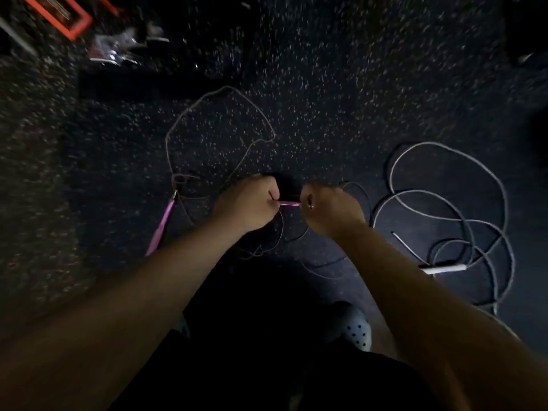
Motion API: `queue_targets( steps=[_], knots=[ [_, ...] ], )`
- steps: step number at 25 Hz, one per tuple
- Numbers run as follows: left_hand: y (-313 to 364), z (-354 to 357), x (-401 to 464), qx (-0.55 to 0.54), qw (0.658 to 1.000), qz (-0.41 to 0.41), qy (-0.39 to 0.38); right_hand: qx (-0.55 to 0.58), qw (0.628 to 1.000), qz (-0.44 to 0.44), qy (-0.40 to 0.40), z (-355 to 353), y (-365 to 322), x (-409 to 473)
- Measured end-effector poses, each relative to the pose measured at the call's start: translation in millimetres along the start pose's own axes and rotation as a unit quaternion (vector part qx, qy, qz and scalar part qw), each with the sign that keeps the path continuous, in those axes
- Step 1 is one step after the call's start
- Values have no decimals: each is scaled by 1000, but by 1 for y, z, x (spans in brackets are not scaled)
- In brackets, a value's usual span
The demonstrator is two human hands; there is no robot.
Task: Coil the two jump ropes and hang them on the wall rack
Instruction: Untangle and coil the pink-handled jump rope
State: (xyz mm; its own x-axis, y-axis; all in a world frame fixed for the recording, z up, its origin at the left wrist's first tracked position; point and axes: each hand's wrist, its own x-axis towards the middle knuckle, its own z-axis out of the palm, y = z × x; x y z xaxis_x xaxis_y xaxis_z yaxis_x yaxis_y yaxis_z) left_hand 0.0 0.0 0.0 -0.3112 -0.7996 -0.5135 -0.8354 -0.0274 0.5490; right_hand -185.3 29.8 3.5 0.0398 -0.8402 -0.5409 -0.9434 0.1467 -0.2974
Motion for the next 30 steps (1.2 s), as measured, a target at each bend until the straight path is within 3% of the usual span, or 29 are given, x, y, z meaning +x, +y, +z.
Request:
queue_targets(
  steps=[5,11,15,19,22,26,30],
  knots=[
    [-23,53,34,137,990,14,-14,-77,996,-14,-37,58,8,34],
    [-31,68,31,303,952,30,12,-234,972,-32,1,76,19,41],
    [-27,61,6,300,953,27,11,-306,941,-112,91,64,11,15],
    [3,12,-11,198,977,54,61,-326,908,-189,182,-14,-15,0],
    [29,-42,-28,124,981,111,99,-281,908,-202,235,-78,-31,-24],
    [80,-115,-76,-1,975,188,118,-92,940,-249,213,-163,-58,-82],
    [119,-167,-125,37,953,264,144,57,934,-280,216,-214,-84,-141]
  ],
)
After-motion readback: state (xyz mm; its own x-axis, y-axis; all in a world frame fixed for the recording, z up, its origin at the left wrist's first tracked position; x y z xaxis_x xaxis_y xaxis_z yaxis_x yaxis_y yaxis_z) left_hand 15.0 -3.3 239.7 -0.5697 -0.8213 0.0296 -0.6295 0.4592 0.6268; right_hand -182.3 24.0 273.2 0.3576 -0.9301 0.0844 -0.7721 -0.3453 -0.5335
